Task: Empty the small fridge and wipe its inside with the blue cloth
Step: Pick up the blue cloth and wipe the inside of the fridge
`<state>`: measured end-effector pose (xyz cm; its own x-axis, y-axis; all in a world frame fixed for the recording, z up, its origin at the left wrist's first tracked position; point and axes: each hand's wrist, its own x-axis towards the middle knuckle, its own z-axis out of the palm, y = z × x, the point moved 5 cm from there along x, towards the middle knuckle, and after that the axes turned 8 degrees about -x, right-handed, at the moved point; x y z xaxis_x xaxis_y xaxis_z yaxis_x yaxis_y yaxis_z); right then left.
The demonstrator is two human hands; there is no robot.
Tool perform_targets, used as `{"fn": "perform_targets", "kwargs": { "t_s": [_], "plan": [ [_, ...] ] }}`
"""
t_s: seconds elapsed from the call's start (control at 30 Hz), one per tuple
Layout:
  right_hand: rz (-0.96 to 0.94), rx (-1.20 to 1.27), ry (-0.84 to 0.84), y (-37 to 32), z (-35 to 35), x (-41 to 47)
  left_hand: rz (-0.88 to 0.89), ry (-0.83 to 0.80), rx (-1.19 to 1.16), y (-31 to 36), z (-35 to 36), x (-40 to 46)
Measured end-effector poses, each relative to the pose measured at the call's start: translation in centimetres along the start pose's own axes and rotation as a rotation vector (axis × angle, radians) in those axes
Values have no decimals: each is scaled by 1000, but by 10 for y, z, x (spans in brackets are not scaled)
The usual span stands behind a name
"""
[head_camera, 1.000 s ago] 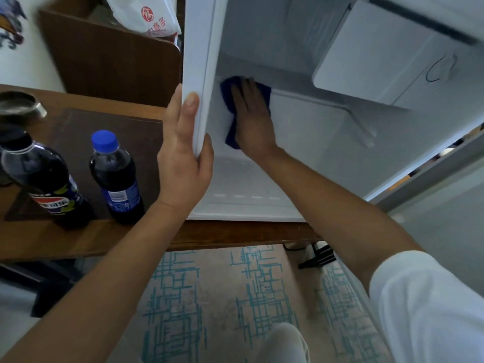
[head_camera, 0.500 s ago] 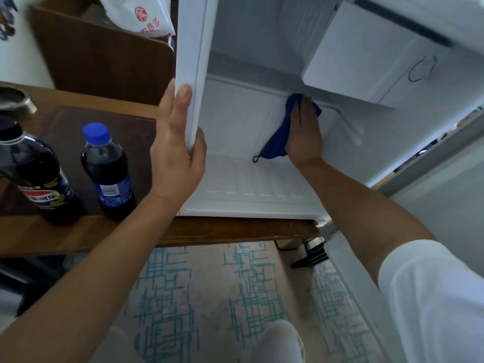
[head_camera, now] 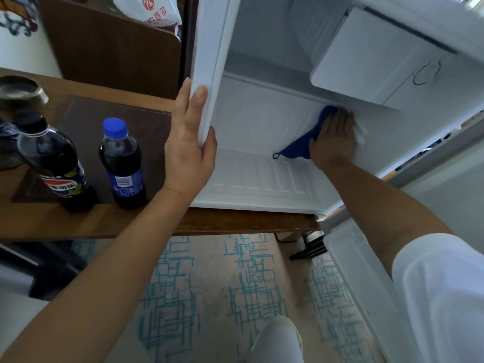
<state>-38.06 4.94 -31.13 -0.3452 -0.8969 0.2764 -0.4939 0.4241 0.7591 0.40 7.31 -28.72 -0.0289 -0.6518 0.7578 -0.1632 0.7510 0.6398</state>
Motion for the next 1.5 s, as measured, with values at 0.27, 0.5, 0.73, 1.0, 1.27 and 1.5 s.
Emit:
{"fn": "perform_targets", "kwargs": {
  "t_s": [0.27, 0.5, 0.73, 1.0, 1.27, 1.5],
  "plan": [
    [94, 185, 113, -11, 7, 5, 8, -17, -2, -3, 1, 2],
    [241, 522, 273, -16, -3, 22, 73, 1, 9, -3, 5, -1],
    [458, 1006, 620, -29, -57, 37, 28, 35, 34, -6, 5, -3],
    [450, 943, 678, -77, -94, 29, 19, 51, 22, -3, 5, -2],
    [203, 1098, 777, -109, -150, 21, 12, 36, 18, -2, 3, -2],
    [7, 1212, 792, -149, -198, 21, 4, 44, 7, -3, 2, -4]
  ]
}}
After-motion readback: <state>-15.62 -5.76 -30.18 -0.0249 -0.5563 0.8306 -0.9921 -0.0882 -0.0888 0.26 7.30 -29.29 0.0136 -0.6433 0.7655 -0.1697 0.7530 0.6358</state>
